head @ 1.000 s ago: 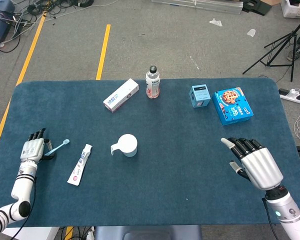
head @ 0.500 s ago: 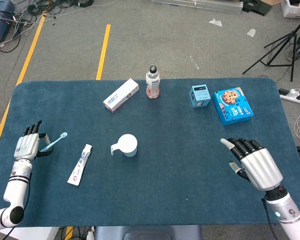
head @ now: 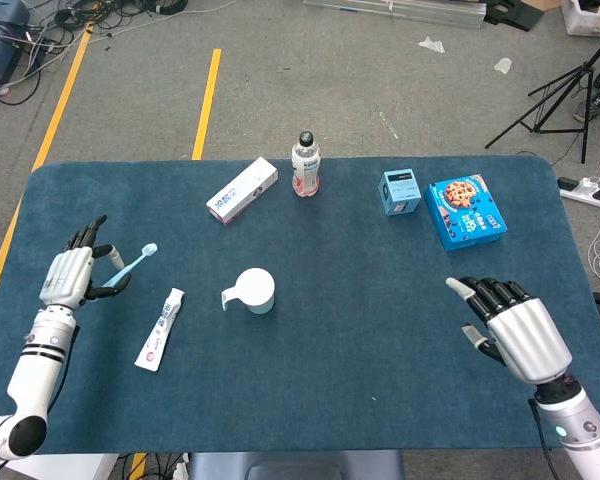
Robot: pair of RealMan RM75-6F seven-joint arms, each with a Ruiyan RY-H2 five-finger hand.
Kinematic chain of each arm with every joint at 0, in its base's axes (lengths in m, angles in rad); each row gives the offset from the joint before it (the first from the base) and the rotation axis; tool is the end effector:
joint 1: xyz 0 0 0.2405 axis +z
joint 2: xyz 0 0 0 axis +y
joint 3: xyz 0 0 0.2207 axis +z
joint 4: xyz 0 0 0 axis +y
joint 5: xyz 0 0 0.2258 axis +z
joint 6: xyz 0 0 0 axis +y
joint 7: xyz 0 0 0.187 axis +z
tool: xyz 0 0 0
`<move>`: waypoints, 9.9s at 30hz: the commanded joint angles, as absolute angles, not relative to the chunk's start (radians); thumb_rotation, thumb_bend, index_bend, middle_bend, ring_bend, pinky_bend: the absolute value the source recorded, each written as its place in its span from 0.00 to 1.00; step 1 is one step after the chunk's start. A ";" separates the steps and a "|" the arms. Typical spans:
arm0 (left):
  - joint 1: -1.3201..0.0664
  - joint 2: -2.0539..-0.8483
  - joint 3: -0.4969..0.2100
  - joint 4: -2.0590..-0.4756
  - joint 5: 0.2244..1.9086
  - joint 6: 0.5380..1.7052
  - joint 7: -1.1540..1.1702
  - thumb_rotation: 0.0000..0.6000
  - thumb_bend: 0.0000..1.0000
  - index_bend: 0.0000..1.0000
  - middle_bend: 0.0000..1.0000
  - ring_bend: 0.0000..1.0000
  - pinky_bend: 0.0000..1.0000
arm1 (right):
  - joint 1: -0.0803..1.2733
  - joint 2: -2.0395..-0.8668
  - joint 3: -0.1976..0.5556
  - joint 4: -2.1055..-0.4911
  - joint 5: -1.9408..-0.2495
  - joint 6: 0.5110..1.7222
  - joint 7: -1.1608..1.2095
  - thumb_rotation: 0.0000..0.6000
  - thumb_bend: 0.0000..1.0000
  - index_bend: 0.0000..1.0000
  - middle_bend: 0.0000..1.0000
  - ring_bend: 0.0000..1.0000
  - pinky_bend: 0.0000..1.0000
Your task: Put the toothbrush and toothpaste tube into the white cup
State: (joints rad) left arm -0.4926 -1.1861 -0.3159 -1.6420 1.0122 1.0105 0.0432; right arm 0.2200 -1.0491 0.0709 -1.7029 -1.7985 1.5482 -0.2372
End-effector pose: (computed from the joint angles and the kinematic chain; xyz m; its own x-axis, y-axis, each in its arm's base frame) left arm -0.2109 0.3746 0.0937 0.1511 0.1378 0.9789 0.9880 0.0112 -0.1541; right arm -0.1843 -0.2435 0.1333 0.5468 0.2268 0.8060 -0.7119 -0.3809 0.5901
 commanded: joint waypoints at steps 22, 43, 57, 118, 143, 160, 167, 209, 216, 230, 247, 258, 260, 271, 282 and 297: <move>-0.647 -1.285 -0.448 -1.747 0.919 0.877 -0.290 1.00 0.49 0.57 0.00 0.00 0.00 | 0.196 -1.020 0.071 -1.657 -1.782 1.587 -0.155 1.00 0.20 0.25 0.32 0.34 0.47; -0.724 -1.584 -0.471 -1.480 1.033 0.912 -0.570 1.00 0.53 0.58 0.00 0.00 0.00 | 0.161 -1.010 0.066 -1.589 -1.761 1.635 -0.060 1.00 0.20 0.25 0.32 0.34 0.47; -0.747 -1.694 -0.446 -1.371 1.047 0.893 -0.622 1.00 0.53 0.58 0.00 0.00 0.00 | 0.146 -1.008 0.062 -1.563 -1.757 1.654 -0.025 1.00 0.20 0.25 0.32 0.34 0.47; -0.572 -1.307 -0.255 -1.688 0.996 0.992 -0.174 1.00 0.48 0.13 0.00 0.00 0.00 | 0.163 -1.014 0.060 -1.595 -1.783 1.620 -0.070 1.00 0.20 0.25 0.32 0.34 0.47; -0.556 -1.382 -0.150 -1.671 0.859 1.026 0.156 1.00 0.10 0.00 0.00 0.00 0.00 | 0.171 -1.020 0.057 -1.596 -1.771 1.598 -0.082 1.00 0.20 0.25 0.32 0.34 0.47; -0.557 -1.472 -0.108 -1.554 0.838 1.027 0.245 1.00 0.10 0.00 0.00 0.00 0.00 | 0.171 -1.019 0.055 -1.586 -1.767 1.595 -0.067 1.00 0.20 0.25 0.32 0.34 0.47; -0.535 -1.482 -0.096 -1.505 0.865 1.057 0.261 1.00 0.10 0.00 0.00 0.00 0.00 | 0.176 -1.022 0.054 -1.593 -1.770 1.588 -0.076 1.00 0.20 0.25 0.32 0.34 0.47; -0.514 -1.409 -0.076 -1.460 1.193 1.008 0.165 1.00 0.10 0.36 0.00 0.00 0.00 | 0.187 -1.031 0.051 -1.601 -1.773 1.574 -0.089 1.00 0.20 0.25 0.32 0.34 0.47; -0.521 -1.441 -0.023 -1.326 1.364 1.048 0.130 1.00 0.10 0.36 0.00 0.00 0.00 | 0.184 -1.029 0.049 -1.603 -1.778 1.581 -0.086 1.00 0.20 0.25 0.32 0.34 0.47; -0.521 -1.487 -0.014 -1.214 1.401 1.048 0.135 1.00 0.10 0.39 0.00 0.00 0.00 | 0.188 -1.029 0.049 -1.605 -1.776 1.574 -0.089 1.00 0.20 0.25 0.32 0.34 0.47; -0.533 -1.517 -0.027 -1.204 1.376 1.001 0.144 1.00 0.30 0.46 0.00 0.00 0.00 | 0.185 -1.034 0.048 -1.589 -1.768 1.576 -0.076 1.00 0.20 0.25 0.32 0.34 0.47; -0.532 -1.521 -0.043 -1.216 1.331 0.980 0.168 1.00 0.43 0.54 0.00 0.00 0.00 | 0.181 -1.034 0.047 -1.583 -1.769 1.584 -0.068 1.00 0.20 0.25 0.32 0.34 0.47; -0.530 -1.521 -0.044 -1.216 1.330 0.983 0.166 1.00 0.44 0.56 0.00 0.00 0.00 | 0.181 -1.035 0.047 -1.582 -1.769 1.584 -0.067 1.00 0.20 0.25 0.32 0.34 0.47; -0.478 -1.496 -0.085 -1.254 1.299 1.059 0.051 1.00 0.46 0.64 0.00 0.00 0.00 | 0.181 -1.032 0.048 -1.590 -1.772 1.588 -0.072 1.00 0.20 0.25 0.32 0.34 0.47; -0.418 -1.401 -0.170 -1.391 1.247 1.153 -0.109 1.00 0.46 0.65 0.00 0.00 0.00 | 0.189 -1.033 0.048 -1.604 -1.777 1.573 -0.088 1.00 0.20 0.25 0.32 0.34 0.47; -0.432 -1.236 -0.300 -1.645 1.218 1.119 -0.351 1.00 0.49 0.66 0.00 0.00 0.00 | 0.194 -1.027 0.048 -1.619 -1.780 1.566 -0.093 1.00 0.20 0.25 0.32 0.34 0.47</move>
State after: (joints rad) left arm -0.4239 -1.2564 -0.2841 -1.6177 1.2152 1.1297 -0.3304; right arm 0.1942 -1.0270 0.0476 -1.6184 -1.7798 1.5660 -0.0936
